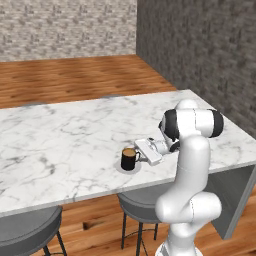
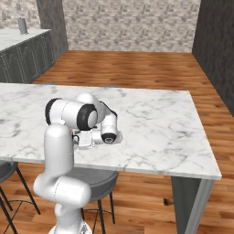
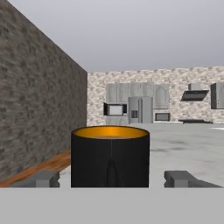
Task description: Pick the cup of tea, navigate to the dining table, and place it on the saucer.
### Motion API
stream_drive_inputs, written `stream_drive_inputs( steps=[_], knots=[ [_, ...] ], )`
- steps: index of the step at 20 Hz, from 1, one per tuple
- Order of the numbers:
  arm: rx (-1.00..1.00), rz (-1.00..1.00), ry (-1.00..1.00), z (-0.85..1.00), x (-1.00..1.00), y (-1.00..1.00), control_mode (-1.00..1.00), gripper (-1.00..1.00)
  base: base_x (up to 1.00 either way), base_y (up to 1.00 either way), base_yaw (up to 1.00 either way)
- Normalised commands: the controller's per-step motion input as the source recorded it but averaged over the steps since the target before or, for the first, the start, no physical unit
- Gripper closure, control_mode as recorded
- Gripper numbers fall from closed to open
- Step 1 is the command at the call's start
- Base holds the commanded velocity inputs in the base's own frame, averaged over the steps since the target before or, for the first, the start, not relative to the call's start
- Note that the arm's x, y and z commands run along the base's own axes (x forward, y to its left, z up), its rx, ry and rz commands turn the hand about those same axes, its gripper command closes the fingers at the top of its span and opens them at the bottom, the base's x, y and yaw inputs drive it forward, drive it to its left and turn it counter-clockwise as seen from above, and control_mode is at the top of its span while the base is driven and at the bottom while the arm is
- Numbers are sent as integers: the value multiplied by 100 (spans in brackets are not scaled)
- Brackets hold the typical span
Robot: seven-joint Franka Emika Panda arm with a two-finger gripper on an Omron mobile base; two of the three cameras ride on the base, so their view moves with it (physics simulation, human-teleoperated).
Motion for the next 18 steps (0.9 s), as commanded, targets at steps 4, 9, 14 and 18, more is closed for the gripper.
stream_drive_inputs(
  steps=[4,9,14,18],
  knots=[
    [0,0,0,0,0,0,-100,-100,0,0,0],
    [2,0,-1,17,0,-11,-100,-100,0,0,0],
    [9,-1,0,76,0,-17,-100,-100,0,0,0],
    [13,-8,-2,99,-12,-29,-100,-100,0,0,0]
  ],
)
